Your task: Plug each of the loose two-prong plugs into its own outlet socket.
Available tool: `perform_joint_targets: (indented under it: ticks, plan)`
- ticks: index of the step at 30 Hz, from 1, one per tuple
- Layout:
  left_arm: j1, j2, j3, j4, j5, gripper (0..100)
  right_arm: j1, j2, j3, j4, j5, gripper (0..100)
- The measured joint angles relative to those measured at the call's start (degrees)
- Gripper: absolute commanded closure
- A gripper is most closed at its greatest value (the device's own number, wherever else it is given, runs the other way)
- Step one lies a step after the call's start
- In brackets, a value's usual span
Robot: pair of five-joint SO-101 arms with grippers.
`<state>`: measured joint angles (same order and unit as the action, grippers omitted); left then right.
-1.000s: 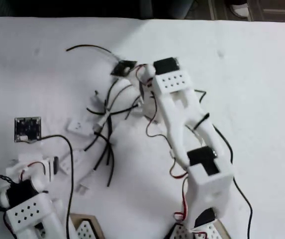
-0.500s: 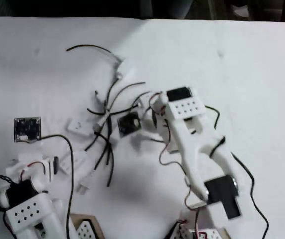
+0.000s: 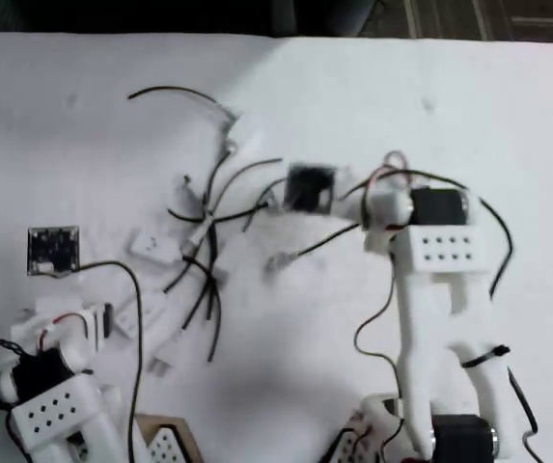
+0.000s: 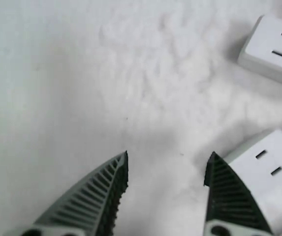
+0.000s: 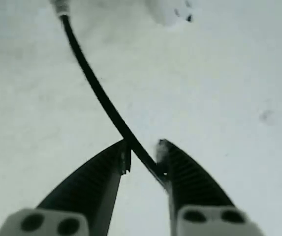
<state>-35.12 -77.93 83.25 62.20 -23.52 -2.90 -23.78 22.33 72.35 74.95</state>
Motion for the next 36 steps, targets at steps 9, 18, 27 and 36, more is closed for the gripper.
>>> perform_joint_targets:
  ticks: [9,18,27,36]
  plan:
    - [0.0,0.0,0.0,0.0,0.0,74,6.2,0.0,0.0,-13.2,-21.1,70.8]
    - [0.0,0.0,0.0,0.0,0.0,74,4.8,0.0,1.7,-11.3,-52.0,70.7]
    - [0.0,0.0,0.0,0.0,0.0,74,-10.1,0.0,14.5,-9.8,-78.6,70.7]
    - [0.0,0.0,0.0,0.0,0.0,74,-16.8,9.8,9.3,-9.8,-102.3,70.7]
